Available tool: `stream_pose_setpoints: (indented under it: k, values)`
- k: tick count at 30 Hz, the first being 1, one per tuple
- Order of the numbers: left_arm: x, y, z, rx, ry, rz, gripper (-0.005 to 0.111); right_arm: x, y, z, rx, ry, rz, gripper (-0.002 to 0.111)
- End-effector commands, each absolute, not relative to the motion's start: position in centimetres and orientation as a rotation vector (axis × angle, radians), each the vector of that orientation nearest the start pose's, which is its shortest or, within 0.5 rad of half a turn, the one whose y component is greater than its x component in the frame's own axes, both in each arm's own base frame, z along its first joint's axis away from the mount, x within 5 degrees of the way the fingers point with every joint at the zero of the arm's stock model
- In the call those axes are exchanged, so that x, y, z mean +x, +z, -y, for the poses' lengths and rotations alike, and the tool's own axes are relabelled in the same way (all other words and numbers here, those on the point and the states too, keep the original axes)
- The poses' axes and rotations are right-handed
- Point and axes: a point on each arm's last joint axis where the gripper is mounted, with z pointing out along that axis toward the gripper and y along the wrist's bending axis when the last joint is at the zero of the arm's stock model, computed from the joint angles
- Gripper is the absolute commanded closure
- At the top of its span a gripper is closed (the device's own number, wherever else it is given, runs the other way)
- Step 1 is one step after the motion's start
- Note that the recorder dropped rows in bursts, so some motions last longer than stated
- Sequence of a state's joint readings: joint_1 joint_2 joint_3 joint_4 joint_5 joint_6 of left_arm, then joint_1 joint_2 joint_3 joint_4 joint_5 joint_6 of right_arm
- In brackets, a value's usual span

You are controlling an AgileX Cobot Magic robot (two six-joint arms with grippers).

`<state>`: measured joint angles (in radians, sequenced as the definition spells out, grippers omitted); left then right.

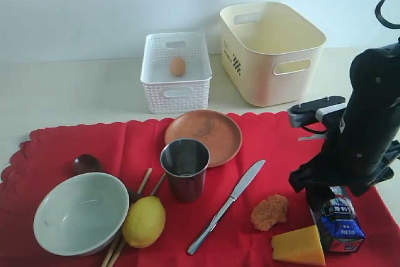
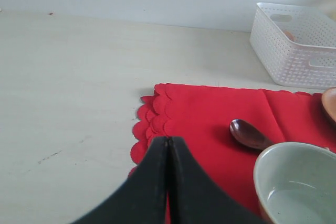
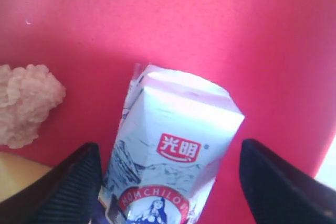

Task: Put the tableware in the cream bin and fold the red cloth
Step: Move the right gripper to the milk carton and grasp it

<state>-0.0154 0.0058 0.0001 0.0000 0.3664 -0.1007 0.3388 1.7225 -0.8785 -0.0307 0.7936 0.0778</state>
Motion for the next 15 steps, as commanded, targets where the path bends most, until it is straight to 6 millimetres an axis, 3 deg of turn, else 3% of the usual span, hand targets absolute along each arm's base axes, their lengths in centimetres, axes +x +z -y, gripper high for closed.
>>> stream_pose_setpoints:
  k: [1,7,12,15]
  values:
    - [5.31,18.09,0.09,-0.08,-0.083,-1.841,0.106,26.52,14.23,-9.08,-0.449,0.033,-3.111,0.038]
    - [5.31,18.09,0.09,-0.08,-0.083,-1.841,0.106,26.4,14.03,-9.57,-0.469,0.118,-3.121,0.04]
    - [5.31,18.09,0.09,-0.08,-0.083,-1.841,0.106,26.41,13.97,-9.57,-0.469,0.117,-3.123,0.061]
    - [5.31,18.09,0.09,-0.08,-0.083,-1.841,0.106,26.43,13.49,-9.58,-0.47,0.113,-3.14,0.063]
